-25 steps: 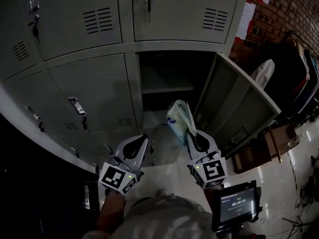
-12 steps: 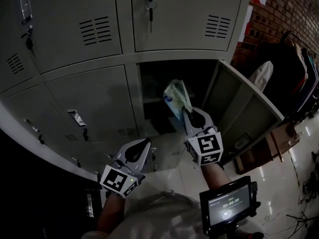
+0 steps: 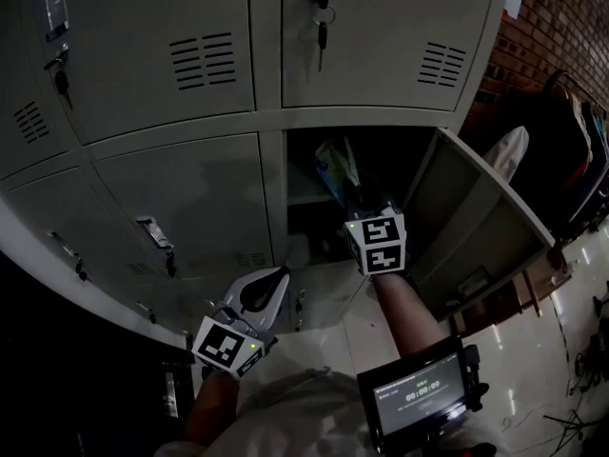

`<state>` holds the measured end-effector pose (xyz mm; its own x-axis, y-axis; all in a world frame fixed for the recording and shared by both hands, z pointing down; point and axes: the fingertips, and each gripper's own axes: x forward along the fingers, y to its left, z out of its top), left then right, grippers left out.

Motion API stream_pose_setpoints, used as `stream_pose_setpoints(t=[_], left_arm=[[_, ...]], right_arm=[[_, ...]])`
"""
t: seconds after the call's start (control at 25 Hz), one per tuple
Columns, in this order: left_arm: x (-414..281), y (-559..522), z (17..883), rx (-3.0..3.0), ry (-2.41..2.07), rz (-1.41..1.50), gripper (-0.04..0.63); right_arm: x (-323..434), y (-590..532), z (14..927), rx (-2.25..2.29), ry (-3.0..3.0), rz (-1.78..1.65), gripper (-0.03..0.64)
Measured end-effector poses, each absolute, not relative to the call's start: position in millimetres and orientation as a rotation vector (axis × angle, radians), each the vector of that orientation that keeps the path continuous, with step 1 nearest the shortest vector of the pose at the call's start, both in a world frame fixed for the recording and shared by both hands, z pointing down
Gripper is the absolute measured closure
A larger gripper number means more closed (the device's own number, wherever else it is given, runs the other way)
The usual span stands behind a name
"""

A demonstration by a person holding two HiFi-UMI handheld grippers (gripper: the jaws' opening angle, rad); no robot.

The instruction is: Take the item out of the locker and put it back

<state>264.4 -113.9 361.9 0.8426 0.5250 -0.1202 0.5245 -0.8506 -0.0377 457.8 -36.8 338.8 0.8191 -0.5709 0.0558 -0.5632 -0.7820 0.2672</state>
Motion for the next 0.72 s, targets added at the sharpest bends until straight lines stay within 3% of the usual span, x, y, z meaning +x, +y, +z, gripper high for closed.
stream_pose_setpoints(t=[0.28,0.44,0.72], left_arm=[[276.1,-124.4,364.0,-3.032,-0.846,0.197,0.592],[279.2,-123.9,362.6,-3.028,-0.857,0.193,0.592],[281.9,-133.6,357.3,-3.038,-0.828,0.209,0.592]], right_arm=[[465.5,-42.9,342.6,2.733,-0.879,-0.067,0.589],[459.7,-39.9,326.5,2.768,-0.901,-0.162,0.465],[411.2,-29.4,292.9,2.813,-0.967,-0.354,0.401]])
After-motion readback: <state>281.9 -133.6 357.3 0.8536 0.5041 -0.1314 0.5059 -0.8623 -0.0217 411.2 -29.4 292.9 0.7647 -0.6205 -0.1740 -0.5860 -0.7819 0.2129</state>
